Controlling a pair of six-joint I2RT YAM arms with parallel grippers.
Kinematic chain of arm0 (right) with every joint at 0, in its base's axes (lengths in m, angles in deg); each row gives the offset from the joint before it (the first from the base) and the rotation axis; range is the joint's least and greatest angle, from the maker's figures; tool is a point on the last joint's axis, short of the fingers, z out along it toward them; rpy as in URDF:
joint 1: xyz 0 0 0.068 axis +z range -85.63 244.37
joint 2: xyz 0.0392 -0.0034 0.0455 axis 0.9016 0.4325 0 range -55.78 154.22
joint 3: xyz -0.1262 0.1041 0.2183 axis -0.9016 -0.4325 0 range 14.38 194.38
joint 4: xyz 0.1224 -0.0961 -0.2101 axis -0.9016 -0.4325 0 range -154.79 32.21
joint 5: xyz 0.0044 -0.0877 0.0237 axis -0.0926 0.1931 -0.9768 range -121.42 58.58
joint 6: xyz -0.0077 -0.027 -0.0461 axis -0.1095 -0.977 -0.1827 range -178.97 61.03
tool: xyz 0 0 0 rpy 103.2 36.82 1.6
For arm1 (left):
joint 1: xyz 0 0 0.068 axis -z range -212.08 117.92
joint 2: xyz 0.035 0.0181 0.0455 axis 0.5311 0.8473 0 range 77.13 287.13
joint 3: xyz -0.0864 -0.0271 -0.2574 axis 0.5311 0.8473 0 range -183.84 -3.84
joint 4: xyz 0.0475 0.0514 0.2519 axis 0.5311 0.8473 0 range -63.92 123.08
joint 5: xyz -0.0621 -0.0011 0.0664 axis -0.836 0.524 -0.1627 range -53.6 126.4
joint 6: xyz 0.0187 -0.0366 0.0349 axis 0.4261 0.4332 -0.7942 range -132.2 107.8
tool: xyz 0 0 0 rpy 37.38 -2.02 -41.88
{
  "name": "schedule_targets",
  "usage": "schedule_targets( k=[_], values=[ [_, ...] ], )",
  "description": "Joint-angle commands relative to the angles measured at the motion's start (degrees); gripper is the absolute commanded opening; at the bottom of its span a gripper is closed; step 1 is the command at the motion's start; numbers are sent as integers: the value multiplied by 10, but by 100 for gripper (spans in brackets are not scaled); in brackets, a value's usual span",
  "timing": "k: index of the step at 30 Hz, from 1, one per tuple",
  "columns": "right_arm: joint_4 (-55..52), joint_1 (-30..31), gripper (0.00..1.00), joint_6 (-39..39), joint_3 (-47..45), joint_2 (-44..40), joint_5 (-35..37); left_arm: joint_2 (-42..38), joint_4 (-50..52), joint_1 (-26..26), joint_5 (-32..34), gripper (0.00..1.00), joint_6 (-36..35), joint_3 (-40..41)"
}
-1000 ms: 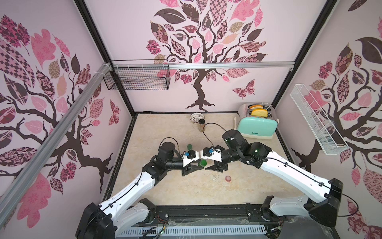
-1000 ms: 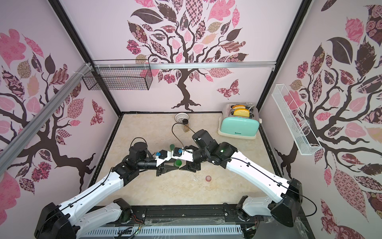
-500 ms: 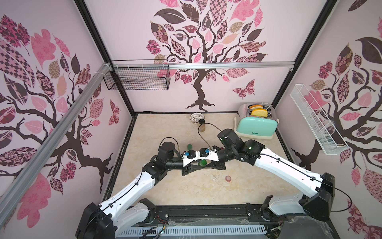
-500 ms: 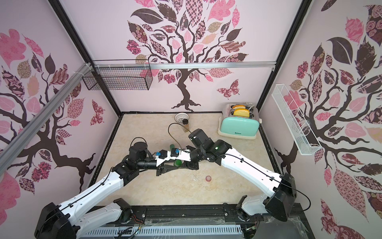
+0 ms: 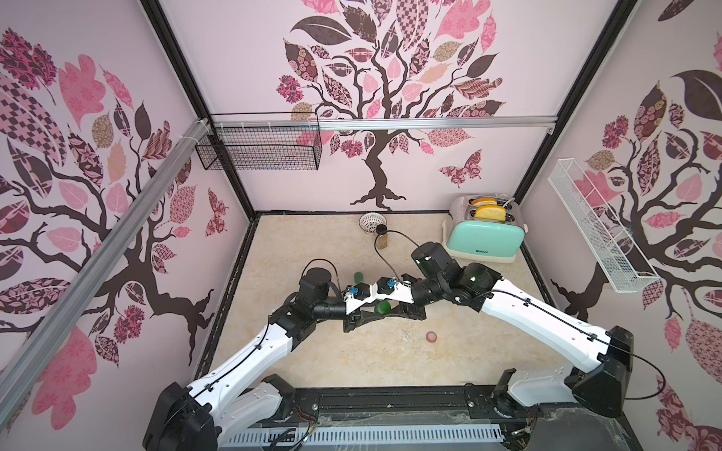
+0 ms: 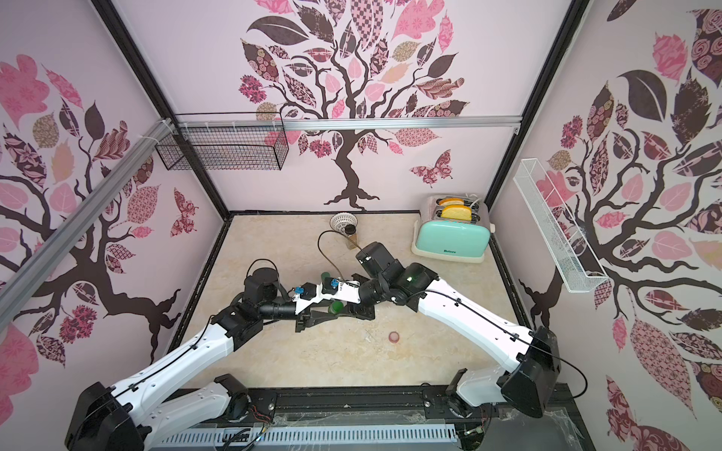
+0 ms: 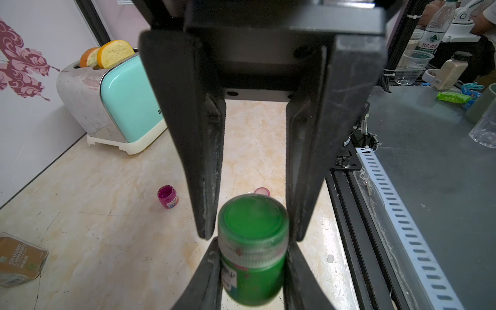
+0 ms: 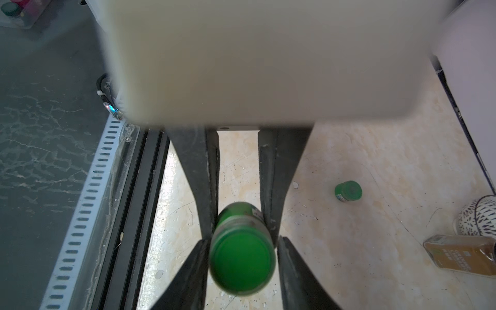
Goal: Close the paint jar lid
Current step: Screw the lid onto the paint jar.
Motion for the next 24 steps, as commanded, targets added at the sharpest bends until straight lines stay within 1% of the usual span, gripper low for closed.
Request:
schedule_targets(
  k=[1, 3, 5, 8, 10, 12, 13, 14, 15, 18, 21, 24],
  values=[
    [1, 1, 43, 7, 25, -9, -7, 1, 2, 1, -3, 20, -8, -16],
    [3, 1, 42, 10, 25, -9, -8, 1, 2, 1, -3, 20, -8, -17],
    [4, 2, 37, 11, 25, -8, -11, 1, 2, 1, -1, 20, -8, -16],
    [10, 1, 27, 29, 24, -6, -15, 1, 2, 1, 1, 20, -9, -16],
    [25, 2, 21, 63, 21, -4, -10, -1, 2, 1, 7, 20, -9, -16],
    [46, 1, 14, 116, 15, -2, 4, -3, 2, 2, 16, 20, -12, -15],
    [59, 1, 10, 148, 12, -1, 12, -4, 1, 2, 24, 19, -13, -15],
    [72, 3, 3, 185, 7, 1, 27, -6, 2, 2, 31, 19, -14, -14],
    [82, 4, 0, 217, 5, 2, 43, -8, 0, 2, 36, 19, -15, -14],
    [97, 15, 0, 310, -1, 3, 111, -16, -10, 4, 58, 18, -16, -9],
    [100, 42, 0, 405, -1, 8, 185, -25, -22, 5, 79, 17, -17, -2],
    [86, 66, 0, 546, 16, 23, 248, -34, -31, 6, 98, 17, -22, 3]
  ],
)
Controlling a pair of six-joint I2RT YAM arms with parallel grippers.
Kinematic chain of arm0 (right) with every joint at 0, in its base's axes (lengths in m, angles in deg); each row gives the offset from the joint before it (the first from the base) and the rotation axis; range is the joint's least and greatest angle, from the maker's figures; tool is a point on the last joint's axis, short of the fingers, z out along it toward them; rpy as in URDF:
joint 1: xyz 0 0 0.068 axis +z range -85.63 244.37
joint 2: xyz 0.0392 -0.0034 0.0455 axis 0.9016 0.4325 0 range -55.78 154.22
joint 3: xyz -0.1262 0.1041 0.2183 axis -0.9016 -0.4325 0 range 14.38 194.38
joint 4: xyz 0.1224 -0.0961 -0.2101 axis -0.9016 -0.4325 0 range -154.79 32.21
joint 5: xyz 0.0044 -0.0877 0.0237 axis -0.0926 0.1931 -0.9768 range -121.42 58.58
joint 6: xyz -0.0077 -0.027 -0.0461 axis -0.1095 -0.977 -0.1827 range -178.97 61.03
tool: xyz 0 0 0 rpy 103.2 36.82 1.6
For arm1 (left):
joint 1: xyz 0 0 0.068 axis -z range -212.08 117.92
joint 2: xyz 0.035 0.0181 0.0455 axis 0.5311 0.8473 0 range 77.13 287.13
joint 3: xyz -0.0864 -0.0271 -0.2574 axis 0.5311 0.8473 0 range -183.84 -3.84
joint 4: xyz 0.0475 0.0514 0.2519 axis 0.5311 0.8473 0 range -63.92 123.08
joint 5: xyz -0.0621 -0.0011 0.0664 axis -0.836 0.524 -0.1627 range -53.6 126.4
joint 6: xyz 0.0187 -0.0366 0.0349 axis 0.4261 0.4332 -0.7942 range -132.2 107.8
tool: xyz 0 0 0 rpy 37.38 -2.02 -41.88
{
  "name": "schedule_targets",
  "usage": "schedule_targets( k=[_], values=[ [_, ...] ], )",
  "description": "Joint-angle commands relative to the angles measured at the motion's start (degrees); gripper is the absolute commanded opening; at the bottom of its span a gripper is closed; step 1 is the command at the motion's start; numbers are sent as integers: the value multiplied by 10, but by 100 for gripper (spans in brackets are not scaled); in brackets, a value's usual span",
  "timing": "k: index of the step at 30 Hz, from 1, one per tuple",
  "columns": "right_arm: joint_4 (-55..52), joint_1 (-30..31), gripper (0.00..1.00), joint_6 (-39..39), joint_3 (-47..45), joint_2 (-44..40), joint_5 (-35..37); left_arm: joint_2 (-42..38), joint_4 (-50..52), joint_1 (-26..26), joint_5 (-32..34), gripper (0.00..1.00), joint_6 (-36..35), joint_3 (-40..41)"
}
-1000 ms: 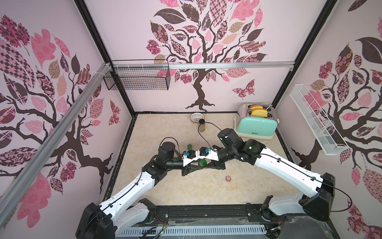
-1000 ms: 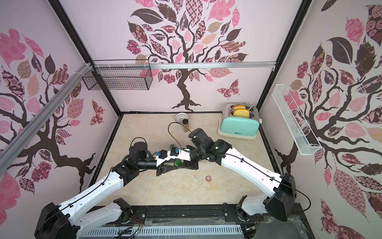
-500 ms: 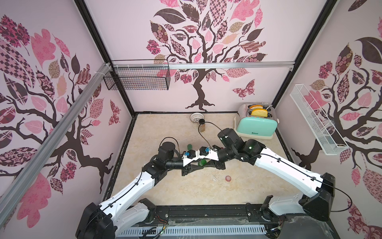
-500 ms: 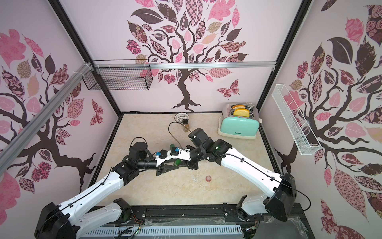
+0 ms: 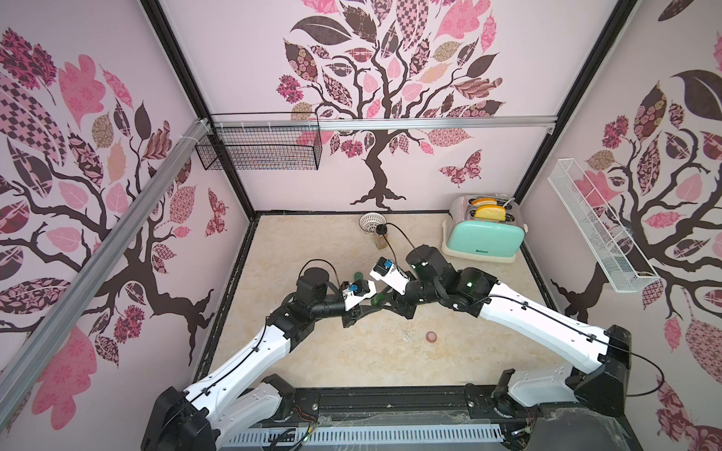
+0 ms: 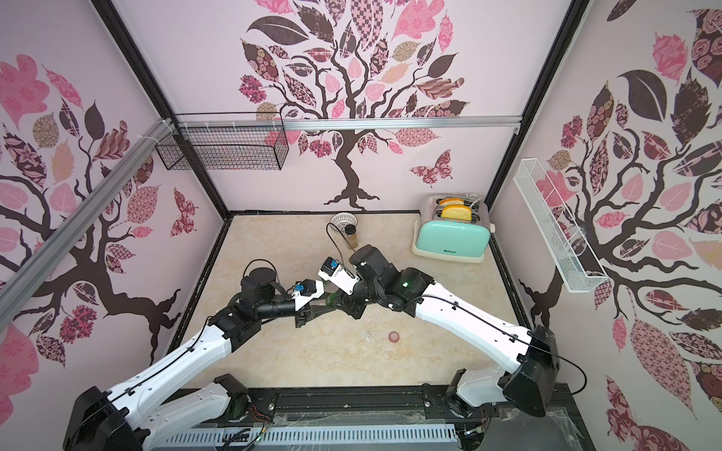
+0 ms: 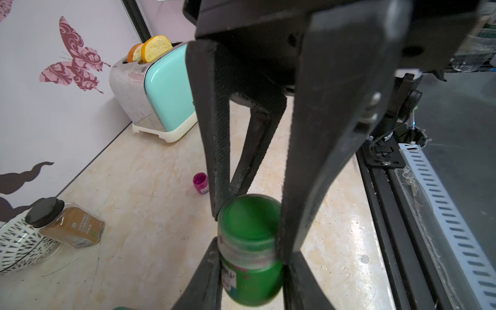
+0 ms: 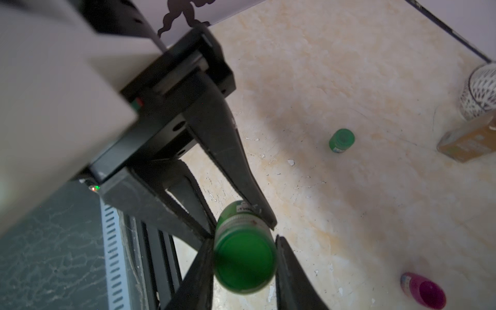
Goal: Close the paint jar lid
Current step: Screw the lid onto the paint jar.
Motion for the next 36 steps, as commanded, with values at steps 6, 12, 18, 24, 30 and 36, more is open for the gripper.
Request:
schedule_targets(
  k=[6, 12, 18, 24, 30, 36],
  values=[
    [-32, 32, 0, 455, 69, 74, 85, -25, -42, 11, 25, 16, -11, 9],
    [3, 44, 0, 635, 76, 97, 4, -29, -43, 13, 29, 16, -14, 9],
    [-17, 46, 0, 664, 101, 118, -10, -29, -43, 14, 30, 15, -16, 10],
    [-30, 46, 6, 628, 104, 121, 2, -31, -43, 14, 29, 15, -15, 11],
    [-91, 44, 44, 424, 143, 103, 74, -33, -43, 14, 29, 15, -17, 12],
    [-136, 17, 77, 305, 125, 42, 167, -29, -43, 15, 30, 15, -18, 11]
  ],
)
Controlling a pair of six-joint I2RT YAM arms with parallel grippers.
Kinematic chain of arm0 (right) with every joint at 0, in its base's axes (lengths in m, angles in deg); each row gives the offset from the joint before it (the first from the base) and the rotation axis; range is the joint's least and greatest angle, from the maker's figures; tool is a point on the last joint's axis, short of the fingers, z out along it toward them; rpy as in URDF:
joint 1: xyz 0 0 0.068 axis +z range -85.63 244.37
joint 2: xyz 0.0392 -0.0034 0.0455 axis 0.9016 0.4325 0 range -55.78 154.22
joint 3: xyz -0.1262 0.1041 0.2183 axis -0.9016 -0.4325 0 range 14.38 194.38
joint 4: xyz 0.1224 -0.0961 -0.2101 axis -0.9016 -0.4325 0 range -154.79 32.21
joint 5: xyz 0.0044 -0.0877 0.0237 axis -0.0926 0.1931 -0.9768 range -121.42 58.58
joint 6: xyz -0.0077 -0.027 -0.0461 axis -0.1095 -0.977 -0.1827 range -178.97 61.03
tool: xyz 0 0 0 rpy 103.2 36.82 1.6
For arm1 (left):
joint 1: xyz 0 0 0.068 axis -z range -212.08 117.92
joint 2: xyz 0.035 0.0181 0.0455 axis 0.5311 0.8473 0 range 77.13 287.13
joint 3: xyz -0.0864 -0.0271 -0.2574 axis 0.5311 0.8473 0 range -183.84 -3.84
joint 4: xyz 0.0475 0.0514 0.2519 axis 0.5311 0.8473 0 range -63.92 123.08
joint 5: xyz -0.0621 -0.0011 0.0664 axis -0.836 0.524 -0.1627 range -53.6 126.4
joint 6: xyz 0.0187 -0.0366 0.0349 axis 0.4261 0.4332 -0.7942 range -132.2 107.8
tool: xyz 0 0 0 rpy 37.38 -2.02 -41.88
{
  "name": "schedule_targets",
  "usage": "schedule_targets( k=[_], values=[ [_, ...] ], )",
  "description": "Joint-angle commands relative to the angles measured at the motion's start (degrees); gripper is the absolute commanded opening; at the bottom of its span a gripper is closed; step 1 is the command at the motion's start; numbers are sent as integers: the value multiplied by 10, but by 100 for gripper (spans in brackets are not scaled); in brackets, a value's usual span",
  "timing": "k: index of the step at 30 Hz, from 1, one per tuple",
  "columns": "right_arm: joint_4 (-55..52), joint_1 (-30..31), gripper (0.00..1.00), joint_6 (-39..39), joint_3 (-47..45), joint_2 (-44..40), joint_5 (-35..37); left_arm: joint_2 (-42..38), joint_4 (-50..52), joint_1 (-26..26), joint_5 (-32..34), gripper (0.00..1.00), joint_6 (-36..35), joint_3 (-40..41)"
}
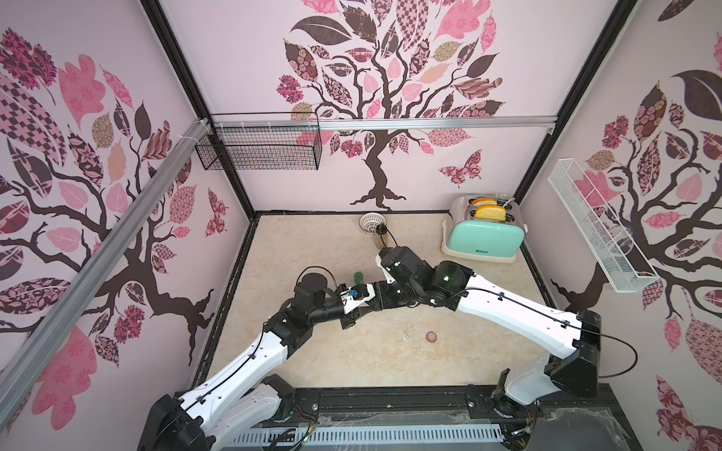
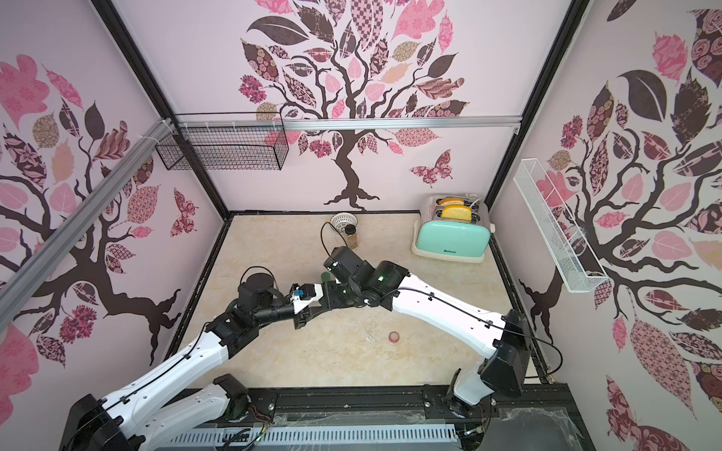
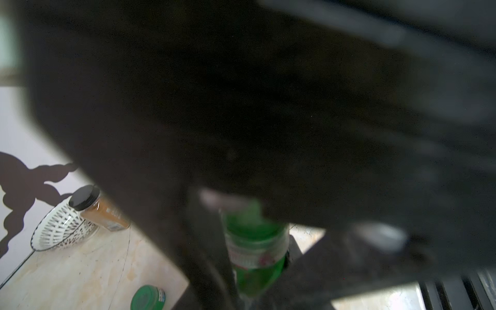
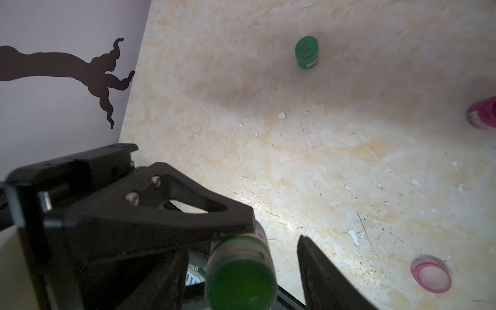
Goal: Close the paint jar lid
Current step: Place the paint jar at the center of the board.
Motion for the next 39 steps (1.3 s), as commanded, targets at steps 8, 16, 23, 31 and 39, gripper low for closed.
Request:
schedule_targets(
  k=[8, 16, 23, 31, 39],
  values=[
    [9, -46, 65, 5, -23, -79, -23, -6, -23, 3, -16, 15, -3, -11],
    [1, -37, 63, 38, -5, -49, -62, -4, -23, 3, -16, 15, -2, -12],
    [-11, -19, 59, 36, 13, -23, -59, -3, -24, 3, -17, 15, -2, -12],
    [-12, -13, 45, 38, 15, -10, -65, -4, -24, 3, -16, 15, -2, -12],
    [-5, -10, 17, 37, 16, 1, -54, -4, -23, 3, -10, 22, -2, -12]
  ],
)
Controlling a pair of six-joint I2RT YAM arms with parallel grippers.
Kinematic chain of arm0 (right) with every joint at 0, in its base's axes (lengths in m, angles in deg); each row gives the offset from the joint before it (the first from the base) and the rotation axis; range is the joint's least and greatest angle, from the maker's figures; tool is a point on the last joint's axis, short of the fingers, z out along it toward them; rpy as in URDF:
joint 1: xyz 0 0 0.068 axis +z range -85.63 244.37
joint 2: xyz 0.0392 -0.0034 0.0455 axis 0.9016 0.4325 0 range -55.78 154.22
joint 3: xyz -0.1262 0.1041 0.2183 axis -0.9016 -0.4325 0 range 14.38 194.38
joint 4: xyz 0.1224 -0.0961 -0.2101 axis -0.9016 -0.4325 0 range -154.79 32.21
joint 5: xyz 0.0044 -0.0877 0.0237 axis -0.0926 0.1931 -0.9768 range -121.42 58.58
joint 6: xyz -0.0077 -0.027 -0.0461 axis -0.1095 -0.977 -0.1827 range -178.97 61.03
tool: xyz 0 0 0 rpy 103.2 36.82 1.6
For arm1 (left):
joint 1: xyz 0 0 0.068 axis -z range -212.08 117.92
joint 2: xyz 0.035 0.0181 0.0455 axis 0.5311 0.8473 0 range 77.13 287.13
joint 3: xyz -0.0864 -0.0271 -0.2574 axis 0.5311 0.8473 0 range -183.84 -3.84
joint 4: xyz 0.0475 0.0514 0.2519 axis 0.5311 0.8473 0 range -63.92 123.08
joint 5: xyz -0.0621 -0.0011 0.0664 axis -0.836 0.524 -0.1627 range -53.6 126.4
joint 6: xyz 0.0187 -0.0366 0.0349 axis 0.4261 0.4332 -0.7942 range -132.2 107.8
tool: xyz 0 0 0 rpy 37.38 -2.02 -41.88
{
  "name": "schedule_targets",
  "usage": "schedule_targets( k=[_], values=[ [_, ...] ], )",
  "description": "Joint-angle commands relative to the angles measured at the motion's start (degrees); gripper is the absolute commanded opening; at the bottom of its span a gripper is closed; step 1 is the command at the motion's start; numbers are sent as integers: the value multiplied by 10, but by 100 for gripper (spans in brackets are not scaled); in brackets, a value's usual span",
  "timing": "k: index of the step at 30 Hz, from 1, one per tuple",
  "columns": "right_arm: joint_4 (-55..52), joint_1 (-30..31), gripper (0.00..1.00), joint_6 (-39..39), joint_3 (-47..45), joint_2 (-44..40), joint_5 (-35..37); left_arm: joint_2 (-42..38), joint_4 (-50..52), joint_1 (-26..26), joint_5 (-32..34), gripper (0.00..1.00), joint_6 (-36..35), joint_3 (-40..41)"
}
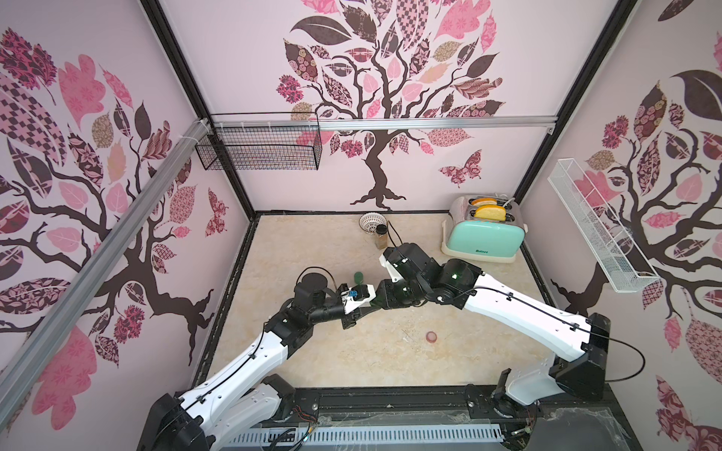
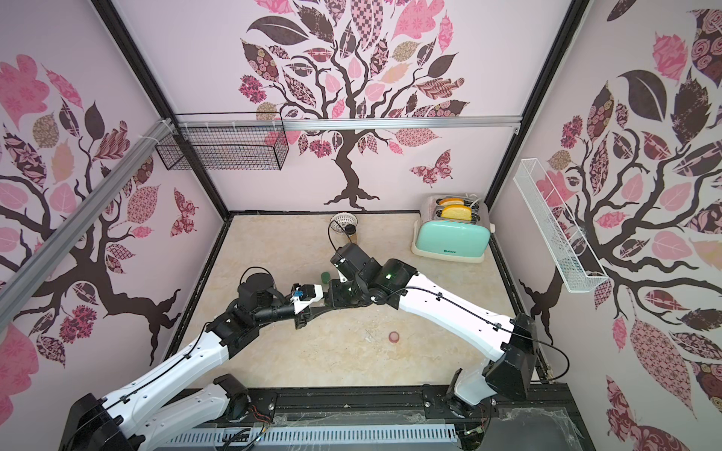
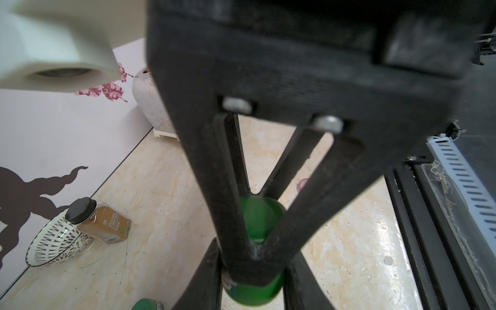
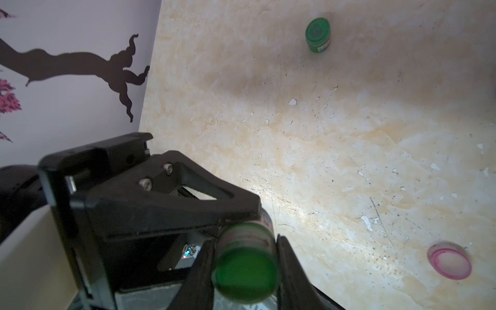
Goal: Close the paint jar lid
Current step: Place the paint jar at the center of the board.
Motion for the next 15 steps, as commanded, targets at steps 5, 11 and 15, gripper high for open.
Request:
schedule_targets(
  k=[5, 11, 15],
  values=[
    [5, -17, 10, -30, 19, 20, 67, -12, -17, 2, 42, 78, 8, -15],
    [36, -90, 12, -79, 24, 99, 111, -38, -49, 2, 128, 98, 25, 0],
    [31, -126, 16, -100, 82, 203, 118, -54, -67, 1, 175, 98, 30, 10]
  ],
)
